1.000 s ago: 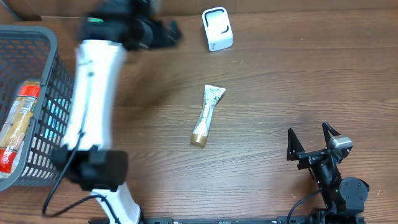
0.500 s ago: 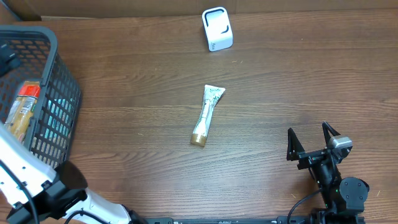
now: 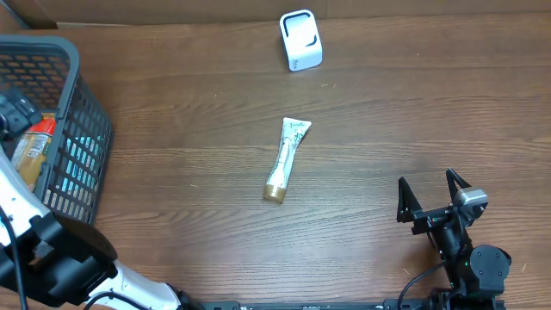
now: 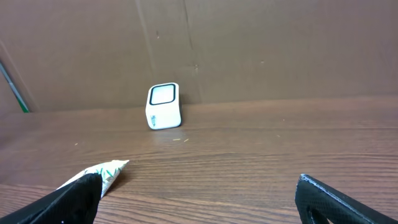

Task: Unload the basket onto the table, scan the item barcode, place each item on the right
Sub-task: 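Reach the left gripper into the basket and grasp the orange-capped snack pack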

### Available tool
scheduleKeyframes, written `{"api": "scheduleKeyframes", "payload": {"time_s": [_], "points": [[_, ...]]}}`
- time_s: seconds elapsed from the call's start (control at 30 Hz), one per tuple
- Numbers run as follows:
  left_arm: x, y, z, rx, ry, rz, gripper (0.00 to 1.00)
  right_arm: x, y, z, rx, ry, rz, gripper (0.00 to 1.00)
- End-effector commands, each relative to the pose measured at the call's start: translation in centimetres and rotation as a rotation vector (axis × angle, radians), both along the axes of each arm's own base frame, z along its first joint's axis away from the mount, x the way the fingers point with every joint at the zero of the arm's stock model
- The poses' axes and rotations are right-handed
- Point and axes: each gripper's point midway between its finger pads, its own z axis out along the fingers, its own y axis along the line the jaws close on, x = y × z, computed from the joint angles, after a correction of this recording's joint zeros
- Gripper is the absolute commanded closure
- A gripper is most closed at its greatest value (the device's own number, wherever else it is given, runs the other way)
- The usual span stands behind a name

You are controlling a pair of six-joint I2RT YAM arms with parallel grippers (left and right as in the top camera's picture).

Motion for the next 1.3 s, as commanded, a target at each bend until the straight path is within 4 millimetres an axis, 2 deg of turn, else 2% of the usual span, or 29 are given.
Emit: {"api": "scheduleKeyframes", "payload": {"time_s": [0.0,0.13,0.47,0.67,1.0,1.27], "points": [[-0.5,0.1,-3.8,0.031,0.123,-0.158,0.00,0.1,-0.1,-0.3,-0.001,0.002,-0.005,0.00],[-0.6,1.6,-6.7,0.092,0.162,-0.216,0.00,0.1,0.0,-0.3,-0.001,0.002,-0.005,0.00],[-0.4,4.6,-9.6,0.223,0.166,-0.266,0.00,0.1,-0.1,-0.3,-0.001,0.002,-0.005,0.00],[-1.4,6.0,-13.0,0.191,0.223,-0.277,0.00,0.1,-0.1,-0.3,-0.001,0.002,-0.005,0.00],[-1.8,6.5,-17.9,0.126,0.272,-0.279,0.00,0.1,-0.1,-0.3,-0.001,0.002,-0.005,0.00],[-2.8,5.2,-23.6,0.005,0.340,-0.295,0.01,0.1,-0.1,-0.3,-0.001,0.002,-0.005,0.00]]}}
